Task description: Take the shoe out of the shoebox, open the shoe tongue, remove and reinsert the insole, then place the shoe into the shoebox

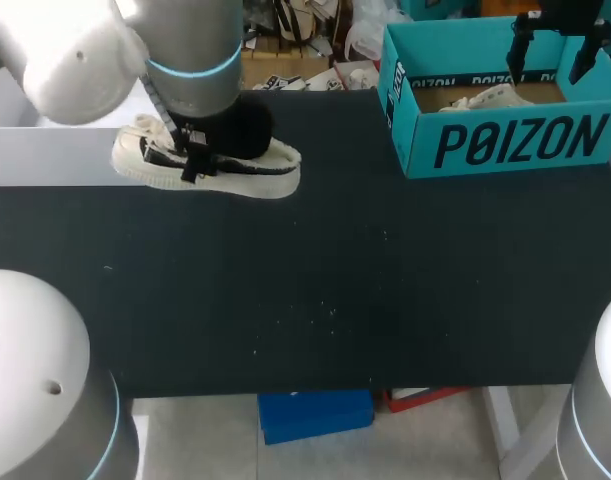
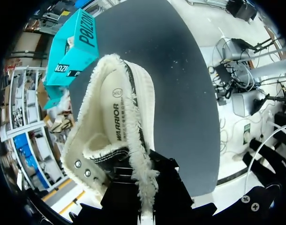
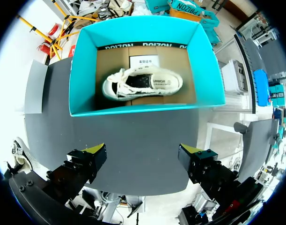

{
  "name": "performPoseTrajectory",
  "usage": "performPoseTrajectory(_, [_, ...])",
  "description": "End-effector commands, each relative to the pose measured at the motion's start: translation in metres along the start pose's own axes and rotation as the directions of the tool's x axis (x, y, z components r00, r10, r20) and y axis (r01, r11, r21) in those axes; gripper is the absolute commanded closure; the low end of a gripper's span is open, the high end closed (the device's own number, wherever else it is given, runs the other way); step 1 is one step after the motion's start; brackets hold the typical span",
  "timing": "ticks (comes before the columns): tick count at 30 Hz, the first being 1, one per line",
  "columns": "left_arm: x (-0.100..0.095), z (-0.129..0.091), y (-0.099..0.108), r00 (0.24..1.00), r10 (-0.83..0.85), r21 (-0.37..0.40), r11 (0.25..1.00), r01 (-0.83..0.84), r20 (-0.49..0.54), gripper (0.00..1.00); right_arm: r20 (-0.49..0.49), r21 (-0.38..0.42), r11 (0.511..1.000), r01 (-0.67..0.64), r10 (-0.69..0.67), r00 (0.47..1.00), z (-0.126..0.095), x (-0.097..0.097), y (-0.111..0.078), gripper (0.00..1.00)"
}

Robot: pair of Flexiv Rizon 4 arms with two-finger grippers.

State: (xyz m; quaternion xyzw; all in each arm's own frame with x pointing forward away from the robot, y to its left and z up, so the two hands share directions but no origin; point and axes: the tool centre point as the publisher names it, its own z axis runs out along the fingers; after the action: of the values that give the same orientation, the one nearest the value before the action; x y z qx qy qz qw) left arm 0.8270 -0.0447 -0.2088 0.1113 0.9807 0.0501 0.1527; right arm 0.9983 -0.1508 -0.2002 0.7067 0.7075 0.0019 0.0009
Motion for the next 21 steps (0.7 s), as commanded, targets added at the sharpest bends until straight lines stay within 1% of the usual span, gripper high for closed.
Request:
performPoseTrajectory(1, [0.002,0.039,-0.024,0.997,-0.015,0.016,1.000,0.014,0.071,1.00,0.000,0.001,1.000,-0.001,0.001,1.000,0.000,0.000,0.001,0.00])
performPoseTrajectory(3, [0.002,0.052,-0.037,0.998,-0.027,0.022,0.999,0.026,0.058,1.00,0.000,0.001,1.000,-0.001,0.001,1.000,0.000,0.000,0.001,0.00])
performPoseTrajectory(7, [0.002,0.072,-0.064,0.998,-0.036,0.032,0.999,0.034,0.055,1.00,0.000,0.001,1.000,-0.001,0.001,1.000,0.000,0.000,0.001,0.00])
performPoseTrajectory(9, [0.004,0.082,-0.078,0.998,-0.042,0.018,0.999,0.041,0.051,1.00,0.000,0.001,1.000,-0.001,0.001,1.000,0.000,0.000,0.001,0.00])
performPoseTrajectory(11, [0.006,0.090,-0.089,0.997,-0.060,0.024,0.998,0.059,0.047,1.00,0.000,0.001,1.000,-0.001,0.001,1.000,0.000,0.000,0.001,0.00])
performPoseTrajectory(13, [0.008,0.096,-0.101,0.996,-0.076,-0.007,0.997,0.076,0.055,1.00,0.000,0.001,1.000,-0.001,0.001,1.000,0.000,0.000,0.001,0.00])
performPoseTrajectory(15, [0.009,0.104,-0.112,0.995,-0.091,-0.019,0.996,0.092,0.049,1.00,0.000,0.001,1.000,-0.001,0.001,1.000,0.000,0.000,0.001,0.00])
performPoseTrajectory(19, [0.009,0.114,-0.130,0.991,-0.123,-0.044,0.991,0.125,0.045,1.00,0.000,0.001,1.000,-0.001,0.001,1.000,0.000,0.000,0.001,0.00])
performPoseTrajectory(21, [0.009,0.117,-0.135,0.990,-0.132,-0.064,0.989,0.135,0.050,1.00,0.000,0.001,1.000,-0.001,0.001,1.000,0.000,0.000,0.001,0.00])
